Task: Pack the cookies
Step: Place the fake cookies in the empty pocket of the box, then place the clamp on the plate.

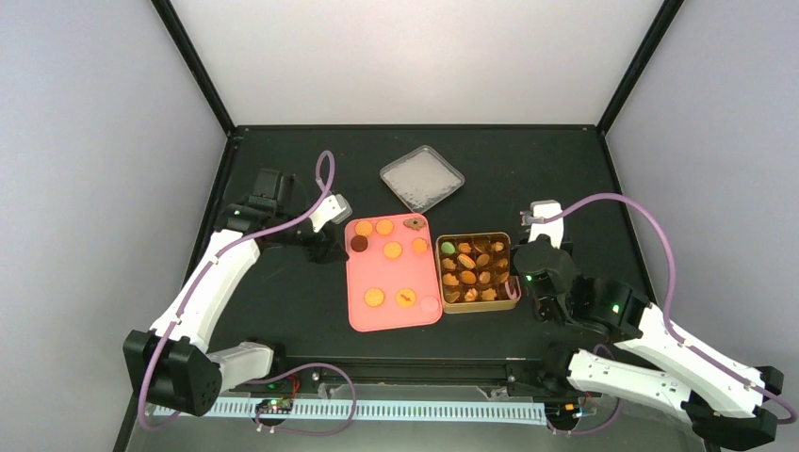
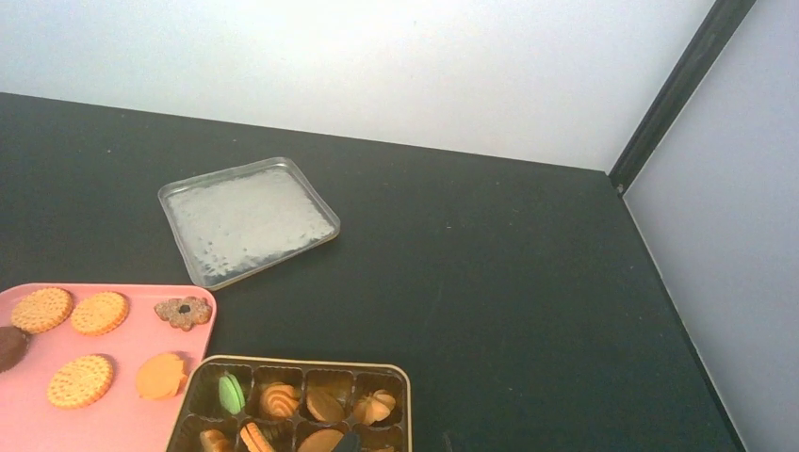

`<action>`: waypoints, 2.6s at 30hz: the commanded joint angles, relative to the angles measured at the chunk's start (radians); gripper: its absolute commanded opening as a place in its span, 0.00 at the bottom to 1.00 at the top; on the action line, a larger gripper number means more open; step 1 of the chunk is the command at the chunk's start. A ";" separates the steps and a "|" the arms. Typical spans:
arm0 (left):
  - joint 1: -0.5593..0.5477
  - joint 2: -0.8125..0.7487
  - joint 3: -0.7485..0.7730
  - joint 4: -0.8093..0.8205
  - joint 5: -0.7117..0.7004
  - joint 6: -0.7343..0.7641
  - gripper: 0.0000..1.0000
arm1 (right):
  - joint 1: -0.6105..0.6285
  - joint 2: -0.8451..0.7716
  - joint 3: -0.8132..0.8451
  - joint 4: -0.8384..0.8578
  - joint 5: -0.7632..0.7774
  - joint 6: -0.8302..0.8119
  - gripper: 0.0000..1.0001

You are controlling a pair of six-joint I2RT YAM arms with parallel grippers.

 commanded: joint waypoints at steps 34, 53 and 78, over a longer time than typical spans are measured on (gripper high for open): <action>0.010 0.001 0.009 -0.007 0.027 -0.001 0.61 | -0.030 -0.032 -0.038 0.122 0.013 -0.059 0.01; 0.010 -0.003 0.006 -0.011 0.032 0.002 0.60 | -0.030 -0.033 -0.055 0.085 -0.035 -0.011 0.01; 0.012 -0.001 -0.005 -0.007 0.034 0.008 0.60 | -0.030 0.047 -0.005 0.187 -0.137 -0.109 0.01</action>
